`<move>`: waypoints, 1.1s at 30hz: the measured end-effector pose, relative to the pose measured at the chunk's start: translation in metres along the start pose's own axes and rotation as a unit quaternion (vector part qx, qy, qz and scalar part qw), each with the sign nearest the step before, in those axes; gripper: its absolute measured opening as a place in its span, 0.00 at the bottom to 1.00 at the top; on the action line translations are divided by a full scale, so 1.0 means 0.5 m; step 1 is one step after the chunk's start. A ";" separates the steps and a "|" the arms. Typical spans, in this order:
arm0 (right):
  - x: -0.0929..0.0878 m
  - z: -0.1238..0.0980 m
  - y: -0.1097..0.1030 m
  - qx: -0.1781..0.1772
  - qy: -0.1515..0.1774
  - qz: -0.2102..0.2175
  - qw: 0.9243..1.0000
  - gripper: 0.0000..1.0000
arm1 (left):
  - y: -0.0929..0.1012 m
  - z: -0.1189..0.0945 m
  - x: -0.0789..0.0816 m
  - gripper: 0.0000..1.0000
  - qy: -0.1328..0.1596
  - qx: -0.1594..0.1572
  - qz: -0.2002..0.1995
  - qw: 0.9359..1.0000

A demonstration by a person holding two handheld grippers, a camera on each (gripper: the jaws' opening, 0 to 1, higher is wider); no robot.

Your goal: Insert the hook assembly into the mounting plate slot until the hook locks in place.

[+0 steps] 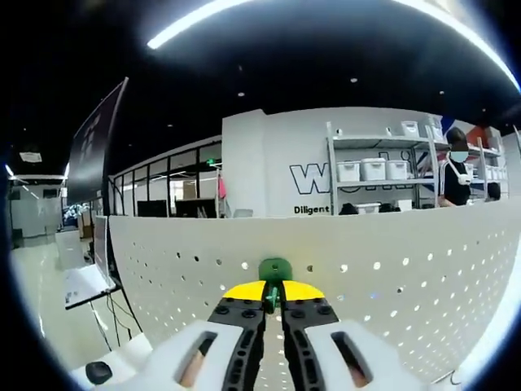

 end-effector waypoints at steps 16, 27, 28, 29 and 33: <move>-0.005 -0.001 -0.003 0.004 -0.006 0.015 1.000 0.08 | 0.001 -0.001 -0.004 0.71 -0.004 0.002 -0.001 1.000; -0.018 -0.006 -0.007 0.050 -0.015 0.014 0.999 0.18 | 0.002 -0.002 -0.003 0.71 -0.007 0.004 0.003 1.000; -0.018 -0.006 -0.008 0.054 -0.014 0.016 0.998 0.20 | 0.002 -0.002 -0.002 0.71 -0.007 0.004 0.004 1.000; -0.018 -0.008 -0.007 0.054 -0.012 0.015 0.998 0.22 | 0.003 -0.002 -0.002 0.71 -0.007 0.004 0.004 1.000; -0.018 -0.014 -0.006 0.069 -0.010 0.011 0.998 0.27 | 0.003 -0.003 0.000 0.71 -0.009 0.004 0.008 1.000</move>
Point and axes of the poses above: the point that each gripper's makers call its tool centre point, and the gripper's own axes: z roughly forward along the fingers, y roughly to its right, x roughly out of its top, the point moved 9 cm from there along -z, roughly backward along the fingers, and after that the axes turned 2 degrees about z, right-handed, at the moved point
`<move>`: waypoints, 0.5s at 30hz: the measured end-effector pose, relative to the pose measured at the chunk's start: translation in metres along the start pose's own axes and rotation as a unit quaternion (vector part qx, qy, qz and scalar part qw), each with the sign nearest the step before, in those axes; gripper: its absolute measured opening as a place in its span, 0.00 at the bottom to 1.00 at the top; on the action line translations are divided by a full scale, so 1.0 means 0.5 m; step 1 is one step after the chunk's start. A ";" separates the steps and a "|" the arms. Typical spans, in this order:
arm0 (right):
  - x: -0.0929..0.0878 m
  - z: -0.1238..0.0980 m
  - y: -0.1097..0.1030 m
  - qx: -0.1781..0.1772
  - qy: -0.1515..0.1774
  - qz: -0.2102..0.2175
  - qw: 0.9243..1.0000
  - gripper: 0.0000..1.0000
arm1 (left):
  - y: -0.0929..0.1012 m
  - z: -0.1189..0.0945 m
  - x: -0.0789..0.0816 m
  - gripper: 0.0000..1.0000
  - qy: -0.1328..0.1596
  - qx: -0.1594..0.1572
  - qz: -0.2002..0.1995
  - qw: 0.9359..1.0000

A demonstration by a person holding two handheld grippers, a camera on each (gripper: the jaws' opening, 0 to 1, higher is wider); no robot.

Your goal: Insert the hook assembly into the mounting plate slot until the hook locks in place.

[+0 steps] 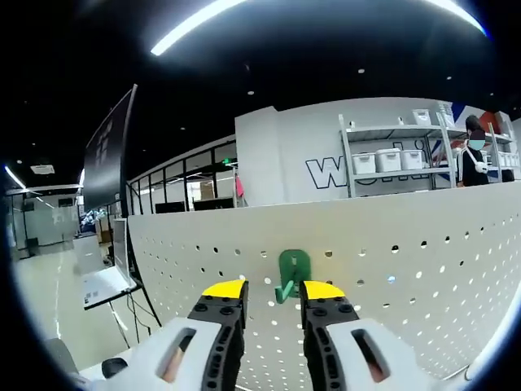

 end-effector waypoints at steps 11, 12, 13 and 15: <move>-0.004 -0.015 0.009 0.061 0.024 -0.025 0.998 0.42 | 0.006 0.005 0.002 0.72 -0.004 -0.003 0.004 1.000; -0.005 -0.016 0.014 0.062 0.024 -0.018 0.998 0.43 | 0.006 0.006 0.002 0.72 -0.004 -0.003 0.004 1.000; -0.006 -0.015 0.016 0.063 0.025 -0.012 0.998 0.43 | 0.006 0.006 0.002 0.72 -0.004 -0.003 0.004 1.000; -0.008 -0.014 0.017 0.066 0.020 -0.016 0.997 0.43 | 0.008 0.007 0.002 0.72 -0.005 -0.004 0.005 1.000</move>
Point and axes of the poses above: the point that each gripper's makers call its tool centre point, and the gripper's own axes: z roughly forward along the fingers, y roughly to its right, x roughly out of its top, the point moved 9 cm from there along -z, roughly backward along the fingers, and after that the axes turned 2 degrees about z, right-handed, at the moved point
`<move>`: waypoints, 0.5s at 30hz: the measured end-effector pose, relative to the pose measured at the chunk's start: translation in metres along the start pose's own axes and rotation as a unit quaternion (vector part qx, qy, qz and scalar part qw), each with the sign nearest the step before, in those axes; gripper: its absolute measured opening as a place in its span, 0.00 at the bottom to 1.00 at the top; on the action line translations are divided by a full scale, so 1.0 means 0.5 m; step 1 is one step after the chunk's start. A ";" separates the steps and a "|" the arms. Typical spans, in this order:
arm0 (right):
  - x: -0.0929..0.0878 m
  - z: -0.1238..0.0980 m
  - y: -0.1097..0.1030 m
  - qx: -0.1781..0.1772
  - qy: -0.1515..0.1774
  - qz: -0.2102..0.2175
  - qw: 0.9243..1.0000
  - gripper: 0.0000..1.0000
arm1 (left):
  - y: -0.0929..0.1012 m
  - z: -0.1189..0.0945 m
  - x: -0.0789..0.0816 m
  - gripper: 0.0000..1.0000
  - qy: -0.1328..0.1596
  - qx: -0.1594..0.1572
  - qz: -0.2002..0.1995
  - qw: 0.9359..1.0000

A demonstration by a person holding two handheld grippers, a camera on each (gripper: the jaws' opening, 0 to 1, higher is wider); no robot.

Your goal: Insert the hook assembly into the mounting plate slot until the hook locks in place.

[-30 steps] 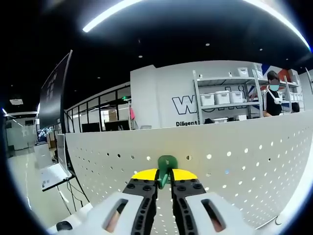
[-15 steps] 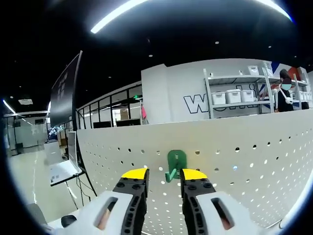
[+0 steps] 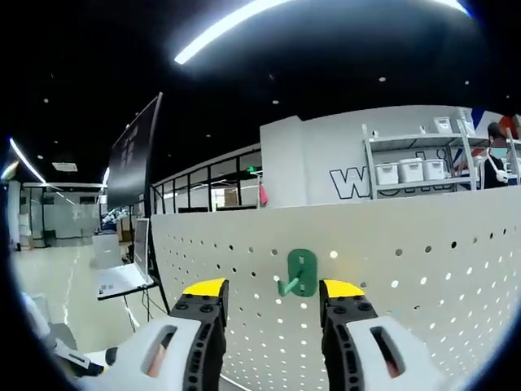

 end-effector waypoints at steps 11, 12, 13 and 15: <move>0.003 -0.028 0.028 0.032 0.008 0.006 0.999 0.45 | 0.002 0.002 0.006 0.73 0.004 -0.004 -0.003 1.000; 0.002 -0.029 0.030 0.041 0.008 0.014 0.999 0.45 | 0.002 0.002 0.006 0.72 0.003 -0.003 -0.002 1.000; 0.003 -0.030 0.031 0.041 0.007 0.011 0.999 0.44 | 0.002 0.002 0.005 0.72 0.000 -0.002 0.001 1.000; 0.006 -0.033 0.032 0.046 0.009 0.006 0.999 0.44 | 0.002 0.002 0.005 0.72 0.000 -0.003 0.000 1.000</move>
Point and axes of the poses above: the point that each gripper's makers call its tool centre point, and the gripper's own axes: z roughly forward along the fingers, y roughly to its right, x roughly out of its top, the point moved 9 cm from there along -z, roughly backward along the fingers, and after that the axes turned 2 degrees about z, right-handed, at the moved point
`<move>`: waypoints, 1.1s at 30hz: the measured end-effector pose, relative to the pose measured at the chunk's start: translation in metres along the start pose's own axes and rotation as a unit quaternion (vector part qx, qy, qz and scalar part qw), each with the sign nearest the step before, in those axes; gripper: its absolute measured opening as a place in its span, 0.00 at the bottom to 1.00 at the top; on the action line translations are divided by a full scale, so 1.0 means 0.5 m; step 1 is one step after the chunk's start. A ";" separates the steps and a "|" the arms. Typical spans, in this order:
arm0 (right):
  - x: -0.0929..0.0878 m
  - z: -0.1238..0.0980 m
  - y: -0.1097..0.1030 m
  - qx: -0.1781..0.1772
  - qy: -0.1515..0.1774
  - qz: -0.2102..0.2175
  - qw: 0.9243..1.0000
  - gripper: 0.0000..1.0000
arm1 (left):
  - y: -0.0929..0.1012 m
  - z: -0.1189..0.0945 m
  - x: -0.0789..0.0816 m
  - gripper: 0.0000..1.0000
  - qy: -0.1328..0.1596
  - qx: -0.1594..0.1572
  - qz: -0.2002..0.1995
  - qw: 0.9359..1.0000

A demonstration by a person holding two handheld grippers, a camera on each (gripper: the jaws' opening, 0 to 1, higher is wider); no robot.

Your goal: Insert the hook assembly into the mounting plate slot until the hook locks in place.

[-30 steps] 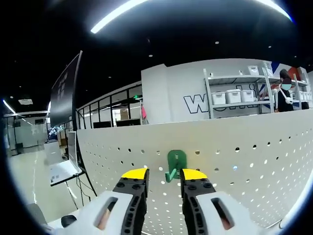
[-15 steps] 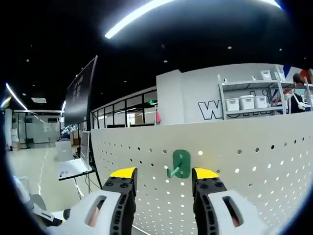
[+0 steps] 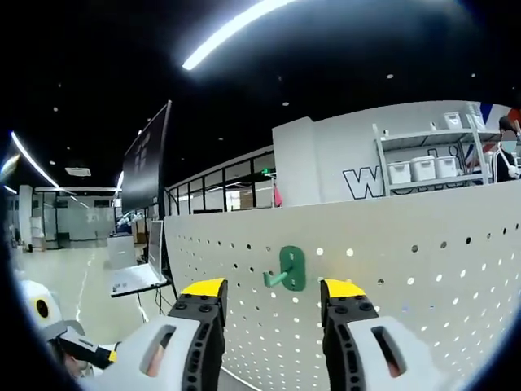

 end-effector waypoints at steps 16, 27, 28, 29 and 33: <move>-0.021 -0.080 0.013 0.062 -0.012 -0.018 0.998 0.48 | -0.002 -0.006 0.002 0.72 -0.001 0.009 0.005 1.000; -0.036 -0.146 0.031 0.079 -0.023 -0.024 0.996 0.52 | -0.002 -0.006 0.004 0.73 -0.002 0.011 0.005 1.000; -0.037 -0.149 0.032 0.080 -0.024 -0.024 0.996 0.53 | -0.003 -0.006 0.004 0.73 -0.002 0.011 0.006 1.000; -0.039 -0.156 0.032 0.081 -0.025 -0.023 0.996 0.53 | -0.003 -0.006 0.004 0.73 -0.002 0.011 0.006 1.000; -0.050 -0.178 0.035 0.084 -0.033 -0.025 0.996 0.55 | -0.003 -0.007 0.004 0.73 -0.003 0.011 0.007 1.000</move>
Point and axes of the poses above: the point that each gripper's makers call its tool centre point, and the gripper's own axes: z roughly forward along the fingers, y roughly to its right, x roughly out of its top, the point moved 9 cm from there along -z, roughly backward along the fingers, and after that the axes turned 2 degrees about z, right-handed, at the moved point
